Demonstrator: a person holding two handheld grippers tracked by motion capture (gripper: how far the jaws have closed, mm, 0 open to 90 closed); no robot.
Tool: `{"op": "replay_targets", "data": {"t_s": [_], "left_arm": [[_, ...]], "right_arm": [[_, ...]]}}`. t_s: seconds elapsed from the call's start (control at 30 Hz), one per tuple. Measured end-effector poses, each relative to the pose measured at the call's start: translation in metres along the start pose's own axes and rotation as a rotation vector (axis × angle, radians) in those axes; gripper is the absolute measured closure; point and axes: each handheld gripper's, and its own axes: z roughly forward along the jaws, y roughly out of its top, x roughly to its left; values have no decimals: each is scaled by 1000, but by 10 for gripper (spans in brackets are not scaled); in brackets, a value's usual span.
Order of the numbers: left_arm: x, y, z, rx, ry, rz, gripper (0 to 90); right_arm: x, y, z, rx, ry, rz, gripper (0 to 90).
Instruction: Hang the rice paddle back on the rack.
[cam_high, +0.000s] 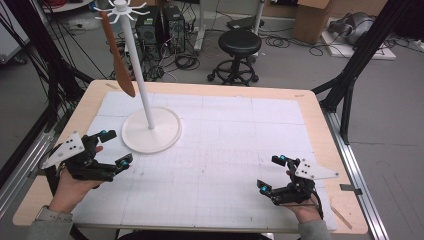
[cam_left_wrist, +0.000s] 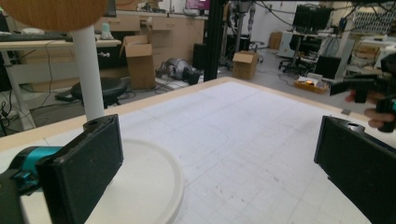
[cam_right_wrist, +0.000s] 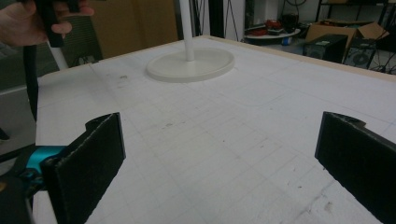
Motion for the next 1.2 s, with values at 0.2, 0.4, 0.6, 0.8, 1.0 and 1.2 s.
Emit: {"op": "replay_targets", "data": {"t_s": [0.2,0.4,0.6,0.8,1.0,1.2], "left_arm": [[6,-19,-8,32,27,-33,18],[13,-30,-17,35,62,-69,17],[17,-37,-25,36,94,-86,17],[12,-41,-29,47,109,-73,17],[6,-47,-35,53,129,-66,17],[5,-52,-45,48,160,-68,17]], "right_arm": [[1,1,2,0,0,-1,3],[3,2,3,0,-2,-2,3],[3,4,2,-18,-23,-15,3],[1,6,-4,-75,-113,-13,2],[-1,6,-11,-107,-149,4,2],[-2,4,-15,-103,-159,10,2]]}}
